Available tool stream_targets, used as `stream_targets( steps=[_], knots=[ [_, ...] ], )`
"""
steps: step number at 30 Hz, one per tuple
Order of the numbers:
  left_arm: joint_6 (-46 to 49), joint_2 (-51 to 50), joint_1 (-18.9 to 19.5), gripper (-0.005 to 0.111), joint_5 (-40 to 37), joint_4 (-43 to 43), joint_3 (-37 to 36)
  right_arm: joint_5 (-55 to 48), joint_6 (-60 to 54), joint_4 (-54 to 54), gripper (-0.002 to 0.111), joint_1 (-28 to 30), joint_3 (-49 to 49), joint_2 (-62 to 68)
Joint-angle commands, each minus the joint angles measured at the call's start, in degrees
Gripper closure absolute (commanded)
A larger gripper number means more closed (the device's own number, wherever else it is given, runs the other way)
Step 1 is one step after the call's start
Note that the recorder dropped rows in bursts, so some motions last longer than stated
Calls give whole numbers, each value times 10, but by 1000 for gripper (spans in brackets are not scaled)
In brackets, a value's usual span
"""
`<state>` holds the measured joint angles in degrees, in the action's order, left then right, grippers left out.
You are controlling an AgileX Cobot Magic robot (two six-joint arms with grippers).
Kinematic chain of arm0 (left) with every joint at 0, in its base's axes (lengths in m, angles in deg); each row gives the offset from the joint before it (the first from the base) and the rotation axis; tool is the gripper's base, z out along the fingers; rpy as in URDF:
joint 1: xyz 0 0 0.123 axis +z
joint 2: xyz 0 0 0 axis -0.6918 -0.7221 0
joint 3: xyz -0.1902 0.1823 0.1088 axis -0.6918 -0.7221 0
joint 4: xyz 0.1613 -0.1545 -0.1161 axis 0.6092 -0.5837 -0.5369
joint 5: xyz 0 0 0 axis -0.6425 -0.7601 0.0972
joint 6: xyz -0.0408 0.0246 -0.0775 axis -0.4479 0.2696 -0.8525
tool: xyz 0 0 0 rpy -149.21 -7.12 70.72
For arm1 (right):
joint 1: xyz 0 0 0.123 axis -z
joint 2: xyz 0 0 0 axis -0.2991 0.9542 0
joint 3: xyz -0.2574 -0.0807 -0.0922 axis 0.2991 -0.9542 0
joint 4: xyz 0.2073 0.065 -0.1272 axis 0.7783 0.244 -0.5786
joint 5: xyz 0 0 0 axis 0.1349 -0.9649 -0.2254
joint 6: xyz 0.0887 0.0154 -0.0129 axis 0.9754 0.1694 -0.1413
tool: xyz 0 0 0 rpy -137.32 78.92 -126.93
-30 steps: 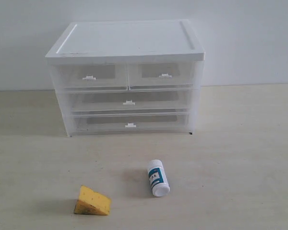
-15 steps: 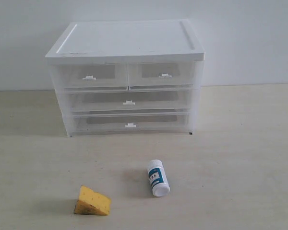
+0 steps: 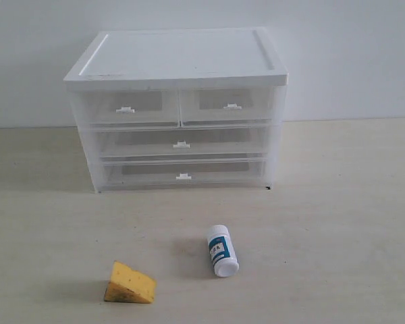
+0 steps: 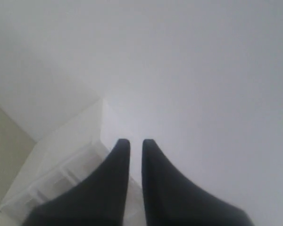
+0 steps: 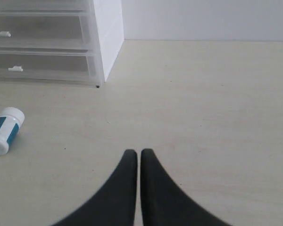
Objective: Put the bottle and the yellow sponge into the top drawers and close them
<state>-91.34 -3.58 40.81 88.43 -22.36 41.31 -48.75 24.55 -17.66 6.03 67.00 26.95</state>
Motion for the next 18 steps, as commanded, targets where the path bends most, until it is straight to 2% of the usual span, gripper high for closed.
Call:
stream_targets(
  steps=[1,5,7,9,11,13,15,18],
  knots=[
    [8,-115,0,98,-81,18,80,0,1,-3,108,5,0,-3],
    [8,-221,0,98,-108,-1,122,0,1,-3,108,5,0,-3],
    [8,-257,0,98,-107,-61,128,0,1,-3,108,5,0,-3],
    [8,-294,0,98,-69,-98,128,0,1,-3,108,5,0,-3],
    [8,-328,0,98,-29,-91,128,0,1,-3,108,5,0,-3],
    [11,-361,0,99,-21,-90,129,0,1,-3,108,5,0,-3],
    [49,-393,-2,102,-50,-85,138,0,1,-3,108,5,0,-3],
    [150,-438,-28,103,-103,-90,163,0,1,-3,108,5,0,-3]
  ],
)
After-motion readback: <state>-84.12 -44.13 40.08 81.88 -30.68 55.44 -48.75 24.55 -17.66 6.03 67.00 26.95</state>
